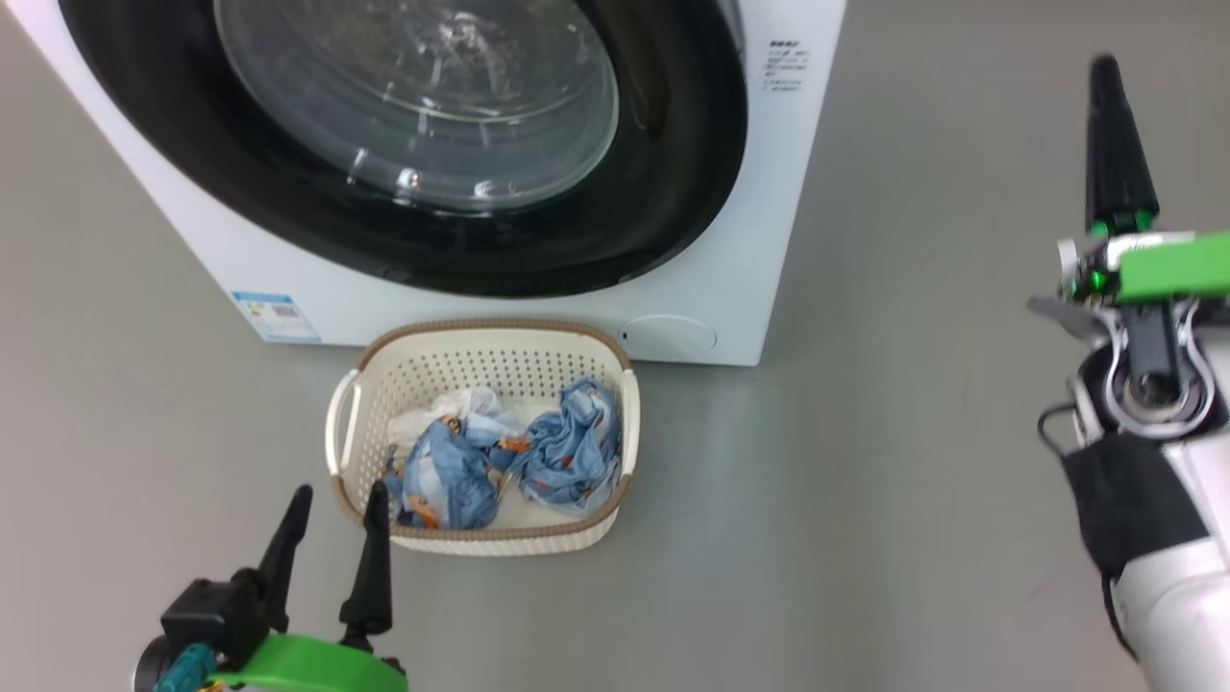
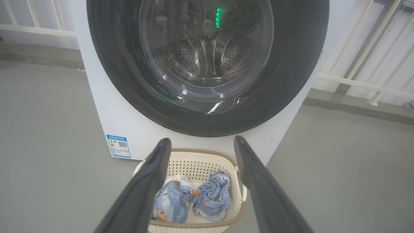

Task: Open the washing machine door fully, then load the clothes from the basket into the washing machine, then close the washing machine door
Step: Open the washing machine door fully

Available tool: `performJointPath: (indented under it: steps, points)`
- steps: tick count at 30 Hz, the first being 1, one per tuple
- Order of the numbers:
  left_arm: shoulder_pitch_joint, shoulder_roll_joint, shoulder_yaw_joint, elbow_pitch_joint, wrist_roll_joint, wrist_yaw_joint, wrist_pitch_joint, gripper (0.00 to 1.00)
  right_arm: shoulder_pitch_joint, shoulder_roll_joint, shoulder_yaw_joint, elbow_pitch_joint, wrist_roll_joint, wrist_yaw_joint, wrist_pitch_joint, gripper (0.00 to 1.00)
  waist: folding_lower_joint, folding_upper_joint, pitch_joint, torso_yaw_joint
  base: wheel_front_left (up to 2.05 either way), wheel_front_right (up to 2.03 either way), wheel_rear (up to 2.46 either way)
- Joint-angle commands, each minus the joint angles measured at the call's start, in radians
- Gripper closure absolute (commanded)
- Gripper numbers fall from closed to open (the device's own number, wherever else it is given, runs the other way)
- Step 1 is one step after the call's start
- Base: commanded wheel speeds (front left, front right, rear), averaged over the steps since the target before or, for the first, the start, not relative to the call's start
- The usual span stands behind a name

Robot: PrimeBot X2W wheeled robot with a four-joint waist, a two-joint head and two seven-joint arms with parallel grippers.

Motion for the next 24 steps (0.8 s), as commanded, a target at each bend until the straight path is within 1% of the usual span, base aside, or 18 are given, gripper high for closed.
performJointPath:
  steps: [1,2,5,6,10,17,24]
  points:
    - [-0.042,0.009,0.027,-0.029,-0.015,-0.002,-0.010,0.00,-0.043,0.001,0.025,-0.022,0.043,0.010,0.030,1.00,0.0000,0.0000,0.025,0.020,0.00,0.00,0.00]
    - [-0.049,0.009,0.023,-0.030,-0.019,-0.002,-0.010,0.00,-0.062,-0.009,0.027,-0.013,0.078,0.010,0.062,1.00,0.0000,0.0000,0.033,0.025,0.00,0.00,0.00]
    - [-0.068,0.009,0.011,-0.033,-0.029,-0.002,-0.010,0.00,-0.120,-0.040,0.040,0.020,0.133,0.010,0.145,1.00,0.0000,0.0000,0.058,0.041,0.00,0.00,0.00]
    - [-0.080,0.009,0.005,-0.035,-0.036,-0.002,-0.010,0.00,-0.155,-0.052,0.043,0.043,0.158,0.010,0.189,1.00,0.0000,0.0000,0.074,0.051,0.00,0.00,0.00]
    - [-0.097,0.009,-0.004,-0.039,-0.046,-0.002,-0.010,0.00,-0.213,-0.067,0.048,0.081,0.196,0.010,0.278,1.00,0.0000,0.0000,0.105,0.068,0.00,0.00,0.00]
    - [-0.133,0.009,-0.019,-0.048,-0.061,-0.002,-0.010,0.00,-0.309,-0.088,0.065,0.152,0.204,0.010,0.408,1.00,0.0000,0.0000,0.168,0.094,0.00,0.00,0.00]
    - [-0.169,0.009,-0.042,-0.053,-0.074,-0.002,-0.010,0.00,-0.403,-0.108,0.077,0.236,0.199,0.010,0.497,1.00,0.0000,0.0000,0.218,0.120,0.00,0.00,0.00]
